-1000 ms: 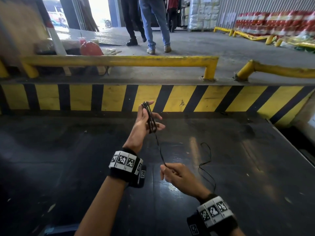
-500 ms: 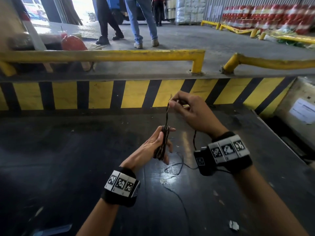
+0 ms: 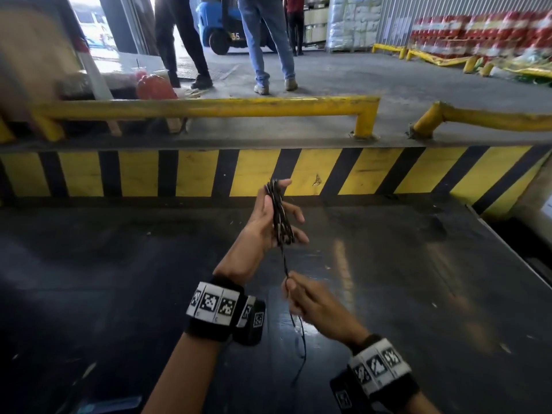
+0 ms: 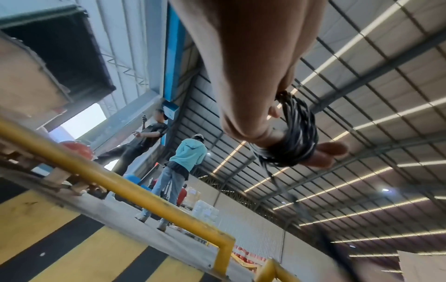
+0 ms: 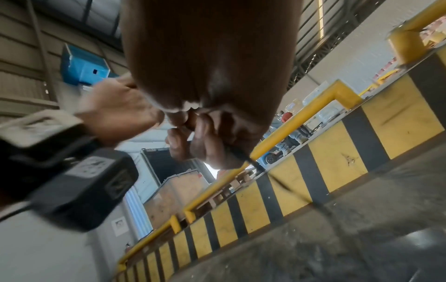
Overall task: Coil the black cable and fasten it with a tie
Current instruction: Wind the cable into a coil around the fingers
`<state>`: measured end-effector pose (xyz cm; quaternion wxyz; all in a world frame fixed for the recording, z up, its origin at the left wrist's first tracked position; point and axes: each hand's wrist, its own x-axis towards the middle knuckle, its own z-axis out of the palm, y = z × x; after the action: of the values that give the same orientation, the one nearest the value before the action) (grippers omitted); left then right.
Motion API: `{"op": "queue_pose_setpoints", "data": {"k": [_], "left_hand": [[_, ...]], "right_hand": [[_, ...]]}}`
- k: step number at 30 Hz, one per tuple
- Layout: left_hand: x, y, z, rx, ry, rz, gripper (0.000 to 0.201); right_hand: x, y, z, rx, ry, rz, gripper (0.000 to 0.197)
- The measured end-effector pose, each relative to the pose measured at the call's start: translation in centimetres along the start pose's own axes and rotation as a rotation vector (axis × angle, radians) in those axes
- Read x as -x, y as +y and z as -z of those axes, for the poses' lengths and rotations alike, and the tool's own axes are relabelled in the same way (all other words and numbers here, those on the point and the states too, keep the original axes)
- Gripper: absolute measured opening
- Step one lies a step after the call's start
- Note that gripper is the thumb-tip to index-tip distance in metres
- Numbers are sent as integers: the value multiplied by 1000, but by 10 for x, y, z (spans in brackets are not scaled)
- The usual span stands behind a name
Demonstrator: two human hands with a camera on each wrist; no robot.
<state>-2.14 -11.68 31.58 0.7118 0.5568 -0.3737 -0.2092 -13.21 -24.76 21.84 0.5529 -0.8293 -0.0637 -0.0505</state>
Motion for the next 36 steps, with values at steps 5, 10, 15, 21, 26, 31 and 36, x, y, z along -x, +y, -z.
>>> {"op": "queue_pose_setpoints", "data": {"k": [5,10,15,21,26,31,36], "left_hand": [[-24,-23,26,-258,31,92,39],[-2,-41,22,-301,-48,186,35],[29,-25,-13,-192,-169,189,41],[43,8,-34,-78,-238,103,43],[30,25,-26,-4,-125,9,49],[8,49,-3,-115,-10,-80,45],[-15,40,20,-389,64,-63,40]], "right_hand": [[12,-38,18,50,44,119,39],[6,-98,72,89,153,209,28],[-23,-122,107,231,244,273,26],[-57,-90,100,162,250,205,29],[-43,-38,45,-128,226,79,25],[-2,-7,-9,-195,123,-13,44],[12,-29,4,-120,144,97,45]]}}
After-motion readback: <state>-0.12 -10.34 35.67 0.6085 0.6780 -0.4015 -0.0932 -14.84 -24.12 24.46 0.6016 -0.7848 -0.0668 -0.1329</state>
